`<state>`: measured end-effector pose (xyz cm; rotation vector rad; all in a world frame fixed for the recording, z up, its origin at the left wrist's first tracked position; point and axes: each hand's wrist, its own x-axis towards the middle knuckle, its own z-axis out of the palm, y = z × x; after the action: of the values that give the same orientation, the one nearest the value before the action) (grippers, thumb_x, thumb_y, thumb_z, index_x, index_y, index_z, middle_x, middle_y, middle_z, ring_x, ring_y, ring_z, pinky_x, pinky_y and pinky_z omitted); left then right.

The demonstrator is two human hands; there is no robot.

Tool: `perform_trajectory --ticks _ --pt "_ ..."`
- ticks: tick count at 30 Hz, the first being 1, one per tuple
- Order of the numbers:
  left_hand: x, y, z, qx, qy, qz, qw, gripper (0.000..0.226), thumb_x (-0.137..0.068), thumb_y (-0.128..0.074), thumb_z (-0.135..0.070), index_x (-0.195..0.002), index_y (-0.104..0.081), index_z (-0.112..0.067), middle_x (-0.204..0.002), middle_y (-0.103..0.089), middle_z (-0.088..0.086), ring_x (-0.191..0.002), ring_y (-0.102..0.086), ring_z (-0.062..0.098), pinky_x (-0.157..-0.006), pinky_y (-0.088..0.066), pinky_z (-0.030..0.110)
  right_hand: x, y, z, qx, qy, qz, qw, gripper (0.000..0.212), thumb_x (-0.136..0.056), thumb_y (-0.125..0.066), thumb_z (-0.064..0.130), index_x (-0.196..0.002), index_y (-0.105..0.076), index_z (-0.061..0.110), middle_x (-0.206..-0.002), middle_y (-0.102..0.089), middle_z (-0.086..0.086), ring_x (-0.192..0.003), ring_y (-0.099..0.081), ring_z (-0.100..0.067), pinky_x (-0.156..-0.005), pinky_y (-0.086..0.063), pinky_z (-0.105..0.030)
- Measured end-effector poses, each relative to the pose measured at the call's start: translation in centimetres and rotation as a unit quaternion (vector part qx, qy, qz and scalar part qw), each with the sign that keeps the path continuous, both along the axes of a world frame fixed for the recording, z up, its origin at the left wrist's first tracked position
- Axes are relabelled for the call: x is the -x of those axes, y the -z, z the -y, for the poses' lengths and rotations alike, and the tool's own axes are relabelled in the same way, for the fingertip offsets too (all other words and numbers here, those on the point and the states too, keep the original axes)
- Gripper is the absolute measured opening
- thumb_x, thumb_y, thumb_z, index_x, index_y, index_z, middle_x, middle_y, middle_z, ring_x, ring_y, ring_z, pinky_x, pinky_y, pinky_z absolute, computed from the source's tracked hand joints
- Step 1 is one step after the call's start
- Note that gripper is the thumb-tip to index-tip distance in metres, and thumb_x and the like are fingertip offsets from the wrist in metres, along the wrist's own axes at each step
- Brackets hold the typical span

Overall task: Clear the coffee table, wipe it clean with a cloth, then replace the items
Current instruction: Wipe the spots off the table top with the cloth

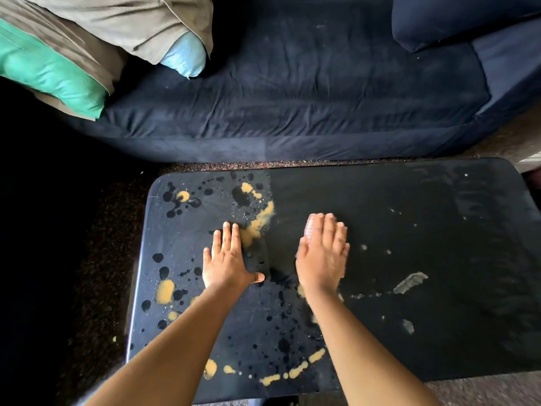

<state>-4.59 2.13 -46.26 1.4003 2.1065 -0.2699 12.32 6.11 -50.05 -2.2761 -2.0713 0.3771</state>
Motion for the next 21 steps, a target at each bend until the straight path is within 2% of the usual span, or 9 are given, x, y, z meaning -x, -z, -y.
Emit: perform_trajectory --ticks 2,4,6,8,10,13,15,18,21 --pt "0.0 0.0 0.0 -0.003 -0.002 0.001 1.0 0.125 -0.072 -0.07 -0.059 -0.149 0.019 -0.017 -0.157 0.023 -0.002 -0.146 0.015 0.02 -0.12 -0.003 0.043 2.0 0.1 2.3 -0.02 -0.114 -0.011 0.993 0.067 -0.086 -0.054 0.032 -0.147 -0.029 0.021 -0.154 -0.03 -0.004 -0.14 -0.027 -0.032 -0.108 -0.03 -0.051" --pt "0.0 0.0 0.0 -0.006 -0.004 0.0 1.0 0.125 -0.072 -0.071 -0.059 -0.15 0.019 -0.018 -0.157 0.023 -0.002 -0.146 0.015 0.019 -0.12 -0.003 0.043 2.5 0.1 4.1 -0.028 -0.234 -0.01 0.972 0.062 -0.087 -0.045 0.035 -0.146 -0.03 0.024 -0.153 -0.032 0.001 -0.139 -0.03 -0.028 -0.108 -0.033 -0.05" --pt "0.0 0.1 0.2 -0.008 -0.004 0.001 1.0 0.125 -0.072 -0.071 -0.059 -0.15 0.018 -0.019 -0.157 0.022 -0.003 -0.146 0.015 0.018 -0.12 -0.004 0.044 0.7 0.0 3.8 -0.022 -0.28 0.005 0.96 0.06 -0.089 -0.036 0.039 -0.147 -0.028 0.026 -0.153 -0.03 0.005 -0.14 -0.029 -0.023 -0.109 -0.033 -0.05" --pt "0.1 0.1 0.3 -0.01 -0.004 0.002 1.0 0.124 -0.072 -0.07 -0.06 -0.15 0.019 -0.02 -0.157 0.023 -0.004 -0.146 0.015 0.018 -0.12 -0.004 0.044 -2.1 0.4 2.9 -0.003 -0.229 0.03 0.973 0.061 -0.09 -0.03 0.041 -0.149 -0.023 0.028 -0.156 -0.022 0.008 -0.143 -0.024 -0.022 -0.112 -0.027 -0.05" --pt "0.1 0.1 0.4 -0.012 -0.003 0.002 1.0 0.124 -0.072 -0.069 -0.061 -0.15 0.019 -0.02 -0.157 0.023 -0.004 -0.146 0.015 0.018 -0.119 -0.003 0.044 -4.2 0.7 2.2 0.011 -0.124 0.043 0.991 0.062 -0.091 -0.025 0.041 -0.15 -0.021 0.025 -0.157 -0.019 0.005 -0.144 -0.021 -0.025 -0.112 -0.025 -0.049" --pt "0.1 0.3 0.6 -0.013 -0.003 -0.002 1.0 0.123 -0.072 -0.068 -0.062 -0.149 0.019 -0.02 -0.157 0.023 -0.004 -0.146 0.016 0.018 -0.119 -0.003 0.045 -2.6 0.4 3.1 -0.001 -0.034 0.03 0.999 0.062 -0.09 -0.038 0.037 -0.148 -0.029 0.018 -0.154 -0.029 -0.004 -0.14 -0.026 -0.032 -0.11 -0.03 -0.05" --pt "0.0 0.3 0.7 -0.017 -0.006 0.0 1.0 0.121 -0.074 -0.066 -0.061 -0.149 0.019 -0.019 -0.157 0.023 -0.003 -0.146 0.016 0.018 -0.118 -0.001 0.045 0.1 0.2 4.8 -0.017 -0.087 0.0 0.996 0.061 -0.088 -0.037 0.037 -0.147 -0.03 0.021 -0.154 -0.03 -0.003 -0.14 -0.028 -0.032 -0.11 -0.028 -0.049" --pt "-0.9 0.1 1.8 -0.058 -0.015 -0.001 0.998 0.11 -0.083 -0.061 -0.055 -0.149 0.019 -0.018 -0.158 0.022 -0.001 -0.146 0.017 0.019 -0.119 0.001 0.044 1.0 0.1 7.2 -0.021 -0.255 -0.007 0.967 0.058 -0.09 -0.034 0.038 -0.146 -0.03 0.025 -0.154 -0.029 0.002 -0.14 -0.028 -0.027 -0.109 -0.03 -0.049" --pt "-2.3 -0.3 4.5 -0.1 -0.032 -0.003 0.995 0.1 -0.089 -0.054 -0.051 -0.149 0.019 -0.018 -0.157 0.022 0.001 -0.146 0.018 0.02 -0.119 0.002 0.042 -2.5 0.3 6.7 -0.01 -0.235 0.022 0.972 0.06 -0.091 -0.034 0.039 -0.148 -0.024 0.027 -0.155 -0.025 0.007 -0.142 -0.026 -0.022 -0.11 -0.029 -0.049"
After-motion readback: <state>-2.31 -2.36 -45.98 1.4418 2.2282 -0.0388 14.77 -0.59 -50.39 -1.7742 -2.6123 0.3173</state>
